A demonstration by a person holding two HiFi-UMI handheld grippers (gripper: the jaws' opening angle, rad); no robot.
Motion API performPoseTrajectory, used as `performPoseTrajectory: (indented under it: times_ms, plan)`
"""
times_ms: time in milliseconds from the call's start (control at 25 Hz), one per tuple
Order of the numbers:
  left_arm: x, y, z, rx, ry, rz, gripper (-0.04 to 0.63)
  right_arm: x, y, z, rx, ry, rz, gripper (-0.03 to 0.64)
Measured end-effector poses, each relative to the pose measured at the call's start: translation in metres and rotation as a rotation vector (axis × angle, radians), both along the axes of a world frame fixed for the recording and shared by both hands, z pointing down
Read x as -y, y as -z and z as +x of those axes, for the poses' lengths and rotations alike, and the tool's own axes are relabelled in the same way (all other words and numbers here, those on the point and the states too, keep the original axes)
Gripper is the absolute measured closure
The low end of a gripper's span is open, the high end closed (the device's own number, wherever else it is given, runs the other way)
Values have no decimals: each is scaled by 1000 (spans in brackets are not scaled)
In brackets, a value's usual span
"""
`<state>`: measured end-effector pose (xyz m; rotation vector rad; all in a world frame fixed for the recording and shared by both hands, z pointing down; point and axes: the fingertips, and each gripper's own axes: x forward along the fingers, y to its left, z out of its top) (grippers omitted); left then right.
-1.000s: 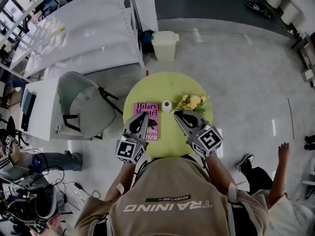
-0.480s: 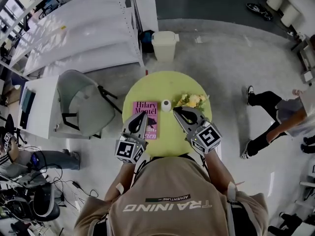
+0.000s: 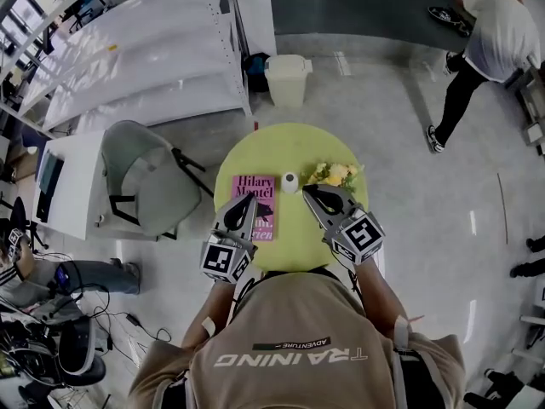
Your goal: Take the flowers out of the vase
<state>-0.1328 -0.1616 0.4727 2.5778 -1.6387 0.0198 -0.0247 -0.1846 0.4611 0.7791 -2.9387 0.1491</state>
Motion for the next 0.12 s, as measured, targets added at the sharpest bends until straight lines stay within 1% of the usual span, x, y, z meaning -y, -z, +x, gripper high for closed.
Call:
performPoseTrajectory:
  times_ms: [120]
  plan:
    - [-2,-2,-2,-2,6,-6,589,0,0,0,-1,-2,0,614]
